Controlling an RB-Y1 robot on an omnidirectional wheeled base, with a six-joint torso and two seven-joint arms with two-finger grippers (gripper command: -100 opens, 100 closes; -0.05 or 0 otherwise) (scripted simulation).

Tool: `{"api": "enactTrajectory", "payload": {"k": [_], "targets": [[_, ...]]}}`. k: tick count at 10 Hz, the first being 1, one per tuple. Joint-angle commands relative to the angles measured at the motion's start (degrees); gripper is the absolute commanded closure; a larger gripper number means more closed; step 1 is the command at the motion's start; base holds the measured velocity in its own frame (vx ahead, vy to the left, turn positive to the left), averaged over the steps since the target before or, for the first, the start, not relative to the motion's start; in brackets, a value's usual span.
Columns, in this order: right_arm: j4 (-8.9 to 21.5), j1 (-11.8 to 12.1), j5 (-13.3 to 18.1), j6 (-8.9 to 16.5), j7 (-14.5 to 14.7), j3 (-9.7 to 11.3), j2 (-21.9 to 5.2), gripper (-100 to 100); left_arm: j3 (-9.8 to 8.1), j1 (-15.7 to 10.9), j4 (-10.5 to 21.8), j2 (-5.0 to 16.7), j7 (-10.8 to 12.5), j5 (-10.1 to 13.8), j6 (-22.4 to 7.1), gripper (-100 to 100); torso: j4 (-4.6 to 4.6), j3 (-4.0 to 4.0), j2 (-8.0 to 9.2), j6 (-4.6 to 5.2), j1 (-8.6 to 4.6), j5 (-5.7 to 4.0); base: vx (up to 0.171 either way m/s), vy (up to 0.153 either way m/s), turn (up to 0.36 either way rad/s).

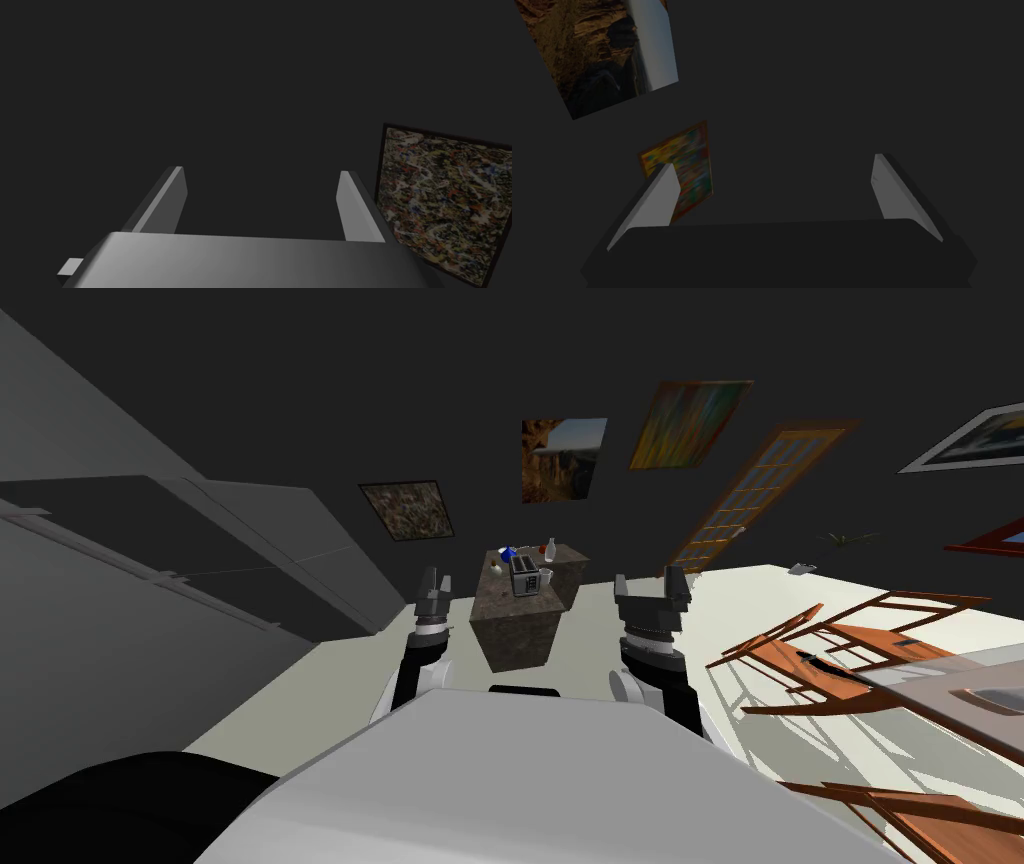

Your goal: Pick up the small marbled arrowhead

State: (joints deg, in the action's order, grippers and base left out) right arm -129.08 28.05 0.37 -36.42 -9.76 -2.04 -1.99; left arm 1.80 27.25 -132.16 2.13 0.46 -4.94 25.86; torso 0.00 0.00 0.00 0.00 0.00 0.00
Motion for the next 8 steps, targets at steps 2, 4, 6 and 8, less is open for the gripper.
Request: {"api": "enactTrajectory", "payload": {"k": [2, 4, 6, 8], "targets": [[0.00, 0.00, 0.00, 0.00, 0.00, 0.00, 0.00, 0, 0.16, -3.18, 1.29, 2.91, -0.03, 1.36, -2.57, -100, 0.00, -0.01, -0.02, 0.03, -0.01, 0.00, 0.002, -0.007, -0.106], [0.00, 0.00, 0.00, 0.00, 0.00, 0.00, 0.00, 0, 0.34, -6.48, 2.81, 4.76, -0.11, 2.80, -5.35, -100, -0.01, -0.02, -0.03, 0.02, -0.04, -0.01, 0.004, -0.014, -0.136], [0.00, 0.00, 0.00, 0.00, 0.00, 0.00, 0.00, 0, 0.45, -8.58, 3.80, 5.70, -0.18, 3.68, -7.09, -100, -0.01, -0.03, -0.05, 0.02, -0.06, -0.01, 0.007, -0.013, -0.098], [0.00, 0.00, 0.00, 0.00, 0.00, 0.00, 0.00, 0, 0.57, -10.85, 4.95, 6.63, -0.28, 4.65, -9.05, -100, -0.01, -0.03, -0.04, 0.01, -0.06, -0.01, 0.005, -0.012, -0.077]]}}
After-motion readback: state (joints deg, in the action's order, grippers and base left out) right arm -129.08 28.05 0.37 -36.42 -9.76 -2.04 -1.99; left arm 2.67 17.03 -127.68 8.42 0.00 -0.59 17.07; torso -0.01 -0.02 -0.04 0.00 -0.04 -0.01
